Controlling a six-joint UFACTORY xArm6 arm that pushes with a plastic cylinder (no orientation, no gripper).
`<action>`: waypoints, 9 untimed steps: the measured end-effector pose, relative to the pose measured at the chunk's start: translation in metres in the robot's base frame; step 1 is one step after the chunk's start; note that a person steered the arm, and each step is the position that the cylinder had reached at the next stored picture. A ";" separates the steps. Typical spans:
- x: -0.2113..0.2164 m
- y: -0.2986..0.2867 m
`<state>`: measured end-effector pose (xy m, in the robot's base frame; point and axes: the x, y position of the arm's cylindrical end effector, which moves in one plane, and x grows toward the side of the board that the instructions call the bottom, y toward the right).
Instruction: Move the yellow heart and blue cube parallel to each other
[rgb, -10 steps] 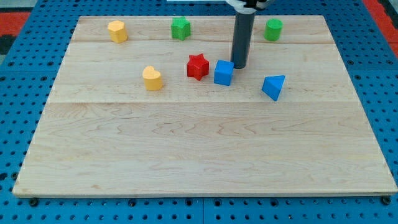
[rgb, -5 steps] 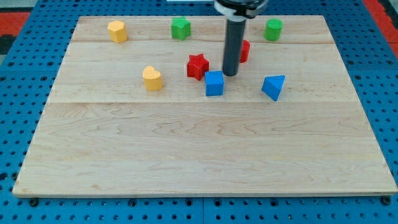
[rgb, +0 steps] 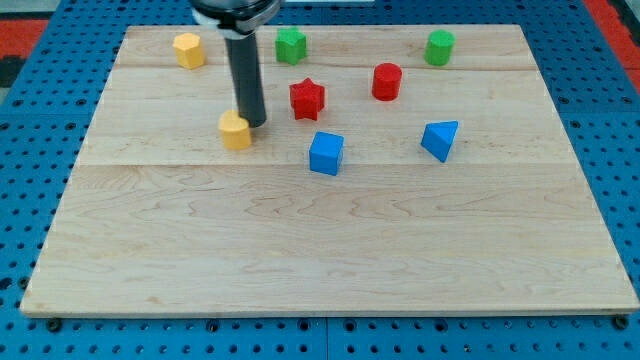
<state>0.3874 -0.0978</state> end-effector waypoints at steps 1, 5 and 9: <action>0.019 -0.022; 0.059 0.112; 0.070 0.171</action>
<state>0.4575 0.0728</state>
